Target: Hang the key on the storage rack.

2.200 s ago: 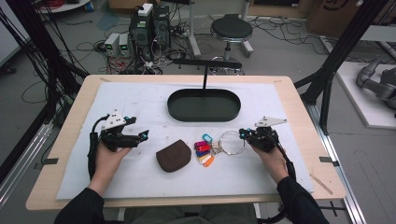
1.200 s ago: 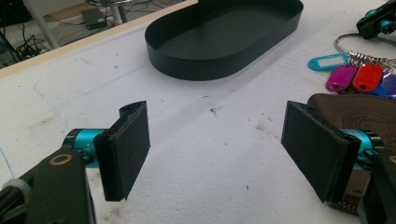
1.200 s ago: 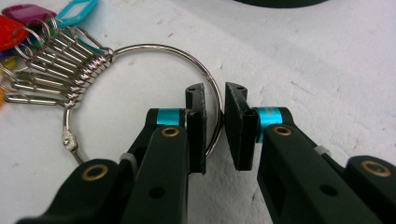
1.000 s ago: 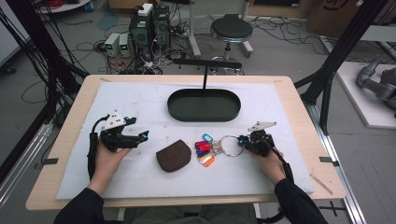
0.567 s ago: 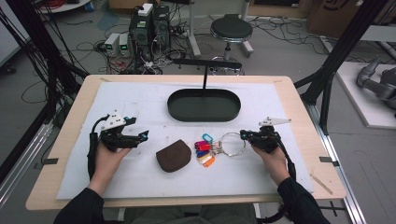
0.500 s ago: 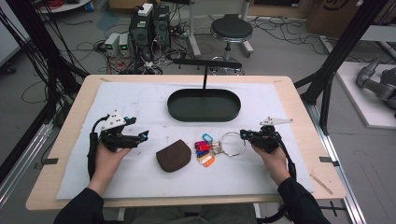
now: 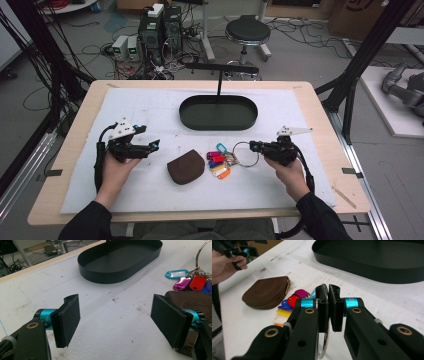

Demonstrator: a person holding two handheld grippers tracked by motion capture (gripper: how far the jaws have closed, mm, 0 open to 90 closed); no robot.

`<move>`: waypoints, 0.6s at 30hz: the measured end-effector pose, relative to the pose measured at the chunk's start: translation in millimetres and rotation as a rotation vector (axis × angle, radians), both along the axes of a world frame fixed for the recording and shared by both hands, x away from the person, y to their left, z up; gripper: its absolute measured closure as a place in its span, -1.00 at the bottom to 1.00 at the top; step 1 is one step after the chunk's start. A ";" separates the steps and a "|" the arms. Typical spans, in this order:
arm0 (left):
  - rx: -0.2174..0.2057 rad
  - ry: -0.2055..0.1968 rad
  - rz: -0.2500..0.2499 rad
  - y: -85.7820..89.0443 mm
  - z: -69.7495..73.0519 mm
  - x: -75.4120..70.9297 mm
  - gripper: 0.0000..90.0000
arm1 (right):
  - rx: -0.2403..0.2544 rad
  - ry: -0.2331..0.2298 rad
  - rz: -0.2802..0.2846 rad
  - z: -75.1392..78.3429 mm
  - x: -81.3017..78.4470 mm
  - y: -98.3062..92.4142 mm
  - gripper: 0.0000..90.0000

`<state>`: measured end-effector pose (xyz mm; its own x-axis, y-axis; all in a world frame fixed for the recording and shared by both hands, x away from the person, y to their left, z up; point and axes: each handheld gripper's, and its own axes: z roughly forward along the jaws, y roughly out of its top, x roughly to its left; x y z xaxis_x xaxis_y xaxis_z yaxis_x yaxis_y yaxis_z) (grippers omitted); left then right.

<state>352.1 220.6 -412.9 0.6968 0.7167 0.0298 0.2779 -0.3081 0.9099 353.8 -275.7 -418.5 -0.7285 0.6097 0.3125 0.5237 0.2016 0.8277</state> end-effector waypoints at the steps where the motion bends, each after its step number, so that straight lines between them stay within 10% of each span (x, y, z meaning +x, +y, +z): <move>1: 0.000 0.000 0.000 0.0 0.0 0.0 -0.47 | 0.000 0.000 0.000 0.0 0.0 0.0 0.94; 10: 0.002 -0.002 -0.005 -1.3 0.1 -0.4 -0.47 | -0.043 0.035 0.013 -0.7 -1.7 -2.2 0.93; 18: -0.008 -0.002 -0.004 0.5 0.3 0.0 -0.47 | -0.088 -0.041 0.039 18.0 -3.8 4.6 0.96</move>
